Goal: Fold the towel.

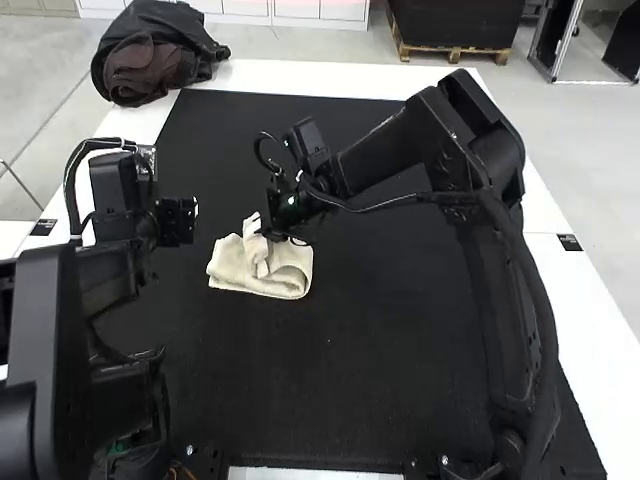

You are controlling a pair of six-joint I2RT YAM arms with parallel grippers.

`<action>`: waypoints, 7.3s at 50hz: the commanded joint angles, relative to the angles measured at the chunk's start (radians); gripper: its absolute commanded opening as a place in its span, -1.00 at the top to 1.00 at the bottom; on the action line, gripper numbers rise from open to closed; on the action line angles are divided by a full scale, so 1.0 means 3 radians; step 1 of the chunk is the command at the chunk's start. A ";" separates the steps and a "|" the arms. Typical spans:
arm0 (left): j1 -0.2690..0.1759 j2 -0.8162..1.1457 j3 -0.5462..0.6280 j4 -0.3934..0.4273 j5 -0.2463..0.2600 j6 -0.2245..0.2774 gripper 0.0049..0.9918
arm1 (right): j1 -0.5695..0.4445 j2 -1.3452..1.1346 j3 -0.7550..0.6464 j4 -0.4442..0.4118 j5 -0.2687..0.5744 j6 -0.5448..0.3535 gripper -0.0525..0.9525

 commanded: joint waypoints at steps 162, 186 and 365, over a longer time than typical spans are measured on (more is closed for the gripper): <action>0.0026 -0.0044 -0.0041 0.0147 -0.0081 0.0000 -0.95 | -0.0204 -0.0212 -0.0392 -0.0024 -0.0444 -0.0296 0.94; 0.0011 -0.0049 -0.0036 0.0152 -0.0076 -0.0015 -0.94 | -0.0188 0.0182 -0.0137 0.0181 -0.0470 -0.0250 0.94; 0.0011 -0.0044 0.0655 -0.0083 -0.0091 -0.0220 -0.94 | -0.0117 -0.0069 0.0615 0.0774 -0.0674 0.0691 0.94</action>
